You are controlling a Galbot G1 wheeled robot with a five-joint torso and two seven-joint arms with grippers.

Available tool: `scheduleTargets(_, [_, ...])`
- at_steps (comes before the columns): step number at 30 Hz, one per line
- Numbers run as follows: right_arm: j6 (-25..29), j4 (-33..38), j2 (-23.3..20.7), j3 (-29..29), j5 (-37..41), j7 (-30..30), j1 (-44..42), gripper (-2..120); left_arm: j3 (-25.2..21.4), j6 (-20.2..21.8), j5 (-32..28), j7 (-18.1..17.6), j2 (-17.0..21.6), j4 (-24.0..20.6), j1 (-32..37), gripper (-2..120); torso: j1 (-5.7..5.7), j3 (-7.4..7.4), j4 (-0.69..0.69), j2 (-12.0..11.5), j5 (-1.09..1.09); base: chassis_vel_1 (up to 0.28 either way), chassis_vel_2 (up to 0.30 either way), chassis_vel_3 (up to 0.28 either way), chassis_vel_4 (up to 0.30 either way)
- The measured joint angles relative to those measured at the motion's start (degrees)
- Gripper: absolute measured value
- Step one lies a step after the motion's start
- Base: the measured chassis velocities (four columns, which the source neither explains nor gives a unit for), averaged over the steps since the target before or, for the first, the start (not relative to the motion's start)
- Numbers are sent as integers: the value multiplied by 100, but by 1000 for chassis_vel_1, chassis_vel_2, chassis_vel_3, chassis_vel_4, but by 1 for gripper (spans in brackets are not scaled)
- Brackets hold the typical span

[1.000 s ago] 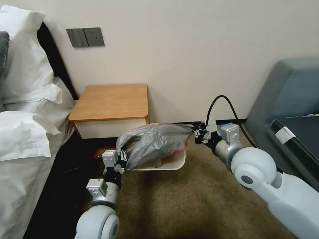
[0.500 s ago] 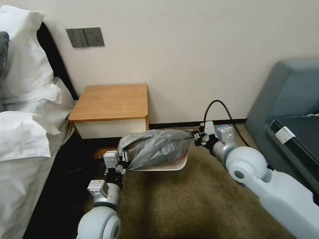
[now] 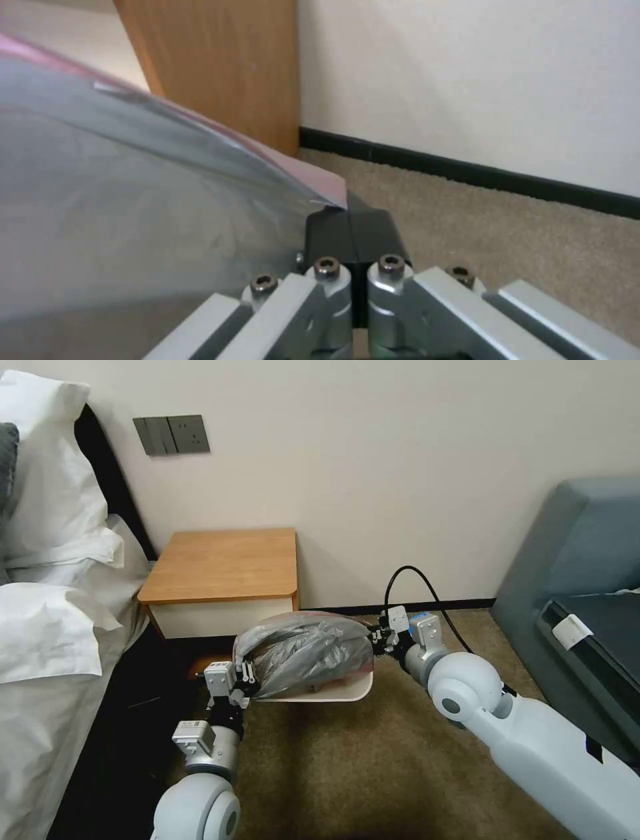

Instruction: Pick up the garbage bag from the table and place it over the trash can.

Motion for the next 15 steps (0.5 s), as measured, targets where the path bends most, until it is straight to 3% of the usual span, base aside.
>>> scheduleTargets(15, [-12, -26, 16, -29, -24, -10, -20, 0, 37, -73, -3, 32, -25, -8, 30, 5, 0, 0, 0, 0, 0, 0, 0, 0, 0])
